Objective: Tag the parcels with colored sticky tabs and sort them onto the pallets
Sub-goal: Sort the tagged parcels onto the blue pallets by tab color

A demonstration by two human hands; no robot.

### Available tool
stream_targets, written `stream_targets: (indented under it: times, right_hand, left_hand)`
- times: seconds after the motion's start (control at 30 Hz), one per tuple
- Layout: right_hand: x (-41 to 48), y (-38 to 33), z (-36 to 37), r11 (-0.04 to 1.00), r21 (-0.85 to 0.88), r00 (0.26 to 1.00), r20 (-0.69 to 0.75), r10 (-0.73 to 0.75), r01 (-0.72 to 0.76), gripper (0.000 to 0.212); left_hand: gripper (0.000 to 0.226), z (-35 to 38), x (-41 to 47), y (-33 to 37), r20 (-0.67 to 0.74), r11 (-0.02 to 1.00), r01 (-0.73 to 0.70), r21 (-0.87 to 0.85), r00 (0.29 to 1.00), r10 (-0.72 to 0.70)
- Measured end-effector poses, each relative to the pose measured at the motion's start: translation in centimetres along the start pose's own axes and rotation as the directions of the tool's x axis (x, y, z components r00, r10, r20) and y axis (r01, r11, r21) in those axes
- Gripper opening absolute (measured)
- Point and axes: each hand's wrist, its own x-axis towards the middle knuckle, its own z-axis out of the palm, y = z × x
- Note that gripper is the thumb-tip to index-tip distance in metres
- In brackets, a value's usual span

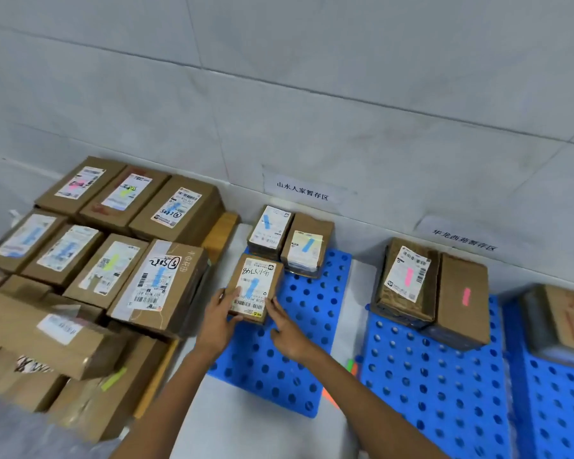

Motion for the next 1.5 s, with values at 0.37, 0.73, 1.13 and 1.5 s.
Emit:
stream_targets:
  times: [0.37, 0.73, 1.13, 1.5]
  right_hand:
    - [5.0, -2.7, 0.0, 0.994, -0.057, 0.992, -0.094, 0.087, -0.093, 0.072]
    - [-2.2, -3.3, -0.8, 0.996, 0.077, 0.905, -0.419, 0.073, -0.045, 0.034]
    - [-27.5, 10.2, -2.6, 0.943, 0.236, 0.700, -0.633, 0.331, -0.233, 0.023]
    - [-29.1, 17.3, 4.3, 0.910, 0.083, 0.816, -0.414, 0.403, -0.407, 0.037]
  left_hand:
    - [0.059, -3.0, 5.6, -1.6, 0.148, 1.000, -0.024, -0.003, 0.989, 0.024]
    - [0.041, -5.5, 2.7, 3.1, -0.067, 0.957, -0.275, -0.086, 0.960, 0.270]
    - [0.031, 4.2, -10.1, 9.2, 0.249, 0.922, -0.359, -0.146, 0.889, 0.385]
    - [0.066, 17.3, -23.3, 11.4, 0.718, 0.978, 0.199, -0.064, 0.690, -0.094]
